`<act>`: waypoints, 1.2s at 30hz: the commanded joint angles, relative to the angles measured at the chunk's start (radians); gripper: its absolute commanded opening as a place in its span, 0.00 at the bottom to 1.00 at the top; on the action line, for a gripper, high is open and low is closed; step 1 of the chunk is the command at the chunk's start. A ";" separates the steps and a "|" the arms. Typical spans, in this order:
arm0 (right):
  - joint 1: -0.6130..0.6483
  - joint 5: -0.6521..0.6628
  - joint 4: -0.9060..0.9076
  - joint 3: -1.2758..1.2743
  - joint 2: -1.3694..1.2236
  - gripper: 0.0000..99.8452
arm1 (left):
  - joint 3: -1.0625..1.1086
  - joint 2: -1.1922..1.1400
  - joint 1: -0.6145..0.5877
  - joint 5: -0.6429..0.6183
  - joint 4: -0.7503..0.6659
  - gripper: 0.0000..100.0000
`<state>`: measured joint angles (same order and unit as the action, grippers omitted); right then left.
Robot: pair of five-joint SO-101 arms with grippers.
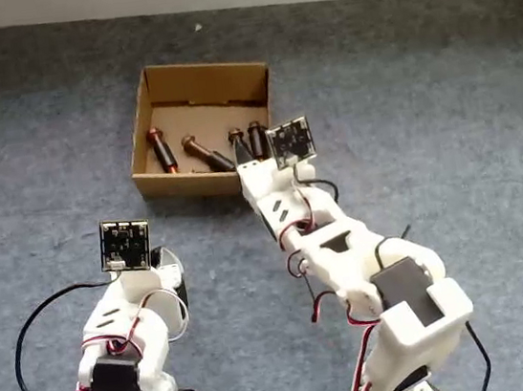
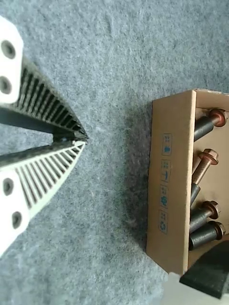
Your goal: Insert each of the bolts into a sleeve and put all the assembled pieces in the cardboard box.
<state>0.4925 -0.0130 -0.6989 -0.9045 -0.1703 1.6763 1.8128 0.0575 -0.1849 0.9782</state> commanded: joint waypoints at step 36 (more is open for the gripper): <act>-0.163 0.002 0.748 -0.826 1.733 0.01 | 0.019 0.008 -0.008 0.003 0.006 0.01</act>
<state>0.3560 -0.0130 -0.0008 -1.6671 1.3917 1.6763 1.8128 0.0575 -0.1849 0.9782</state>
